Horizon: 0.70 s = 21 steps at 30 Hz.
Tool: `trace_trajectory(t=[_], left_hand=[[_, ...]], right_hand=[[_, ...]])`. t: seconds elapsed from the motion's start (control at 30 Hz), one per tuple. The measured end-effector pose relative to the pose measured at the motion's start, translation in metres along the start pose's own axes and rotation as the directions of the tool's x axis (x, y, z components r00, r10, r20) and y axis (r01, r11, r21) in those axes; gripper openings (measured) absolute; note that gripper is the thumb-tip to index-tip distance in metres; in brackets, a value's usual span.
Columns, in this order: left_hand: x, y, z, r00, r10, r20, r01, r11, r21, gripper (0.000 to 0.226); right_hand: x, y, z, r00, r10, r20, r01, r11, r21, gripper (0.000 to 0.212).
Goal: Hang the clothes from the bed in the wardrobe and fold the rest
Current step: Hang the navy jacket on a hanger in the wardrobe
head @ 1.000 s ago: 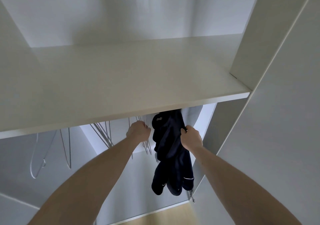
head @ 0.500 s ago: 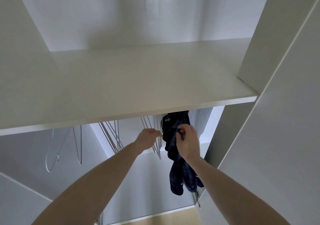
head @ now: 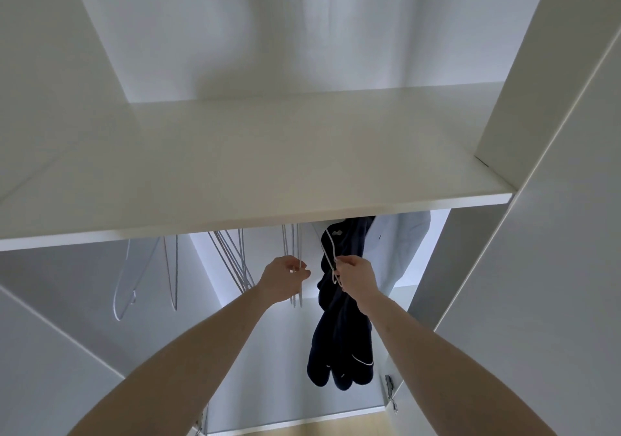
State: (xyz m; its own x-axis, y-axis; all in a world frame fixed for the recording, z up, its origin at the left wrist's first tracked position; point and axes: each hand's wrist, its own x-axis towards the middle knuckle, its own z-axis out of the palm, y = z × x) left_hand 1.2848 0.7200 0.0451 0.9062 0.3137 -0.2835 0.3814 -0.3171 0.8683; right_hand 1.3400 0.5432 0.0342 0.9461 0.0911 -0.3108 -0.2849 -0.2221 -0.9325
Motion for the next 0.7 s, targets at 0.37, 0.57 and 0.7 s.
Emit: trace_trajectory(t=[0.37,0.57,0.7], left_hand=[[-0.015,-0.01,-0.014,1.0,-0.025,-0.013,0.026,0.997,0.07,0.028],[-0.027,-0.005,-0.012,1.0,-0.005,0.008,0.004,0.995,0.101,0.037],[-0.033,-0.007,-0.015,0.999,-0.033,0.014,0.032,0.995,0.092,0.043]], right_hand=[[-0.024,-0.031,-0.015,0.995,-0.021,0.093,0.029,0.996,-0.088,0.017],[-0.02,-0.04,-0.016,0.988,-0.125,0.092,0.153,0.888,-0.433,0.032],[-0.024,-0.04,-0.012,0.987,-0.161,0.015,0.144,0.827,-0.543,0.026]])
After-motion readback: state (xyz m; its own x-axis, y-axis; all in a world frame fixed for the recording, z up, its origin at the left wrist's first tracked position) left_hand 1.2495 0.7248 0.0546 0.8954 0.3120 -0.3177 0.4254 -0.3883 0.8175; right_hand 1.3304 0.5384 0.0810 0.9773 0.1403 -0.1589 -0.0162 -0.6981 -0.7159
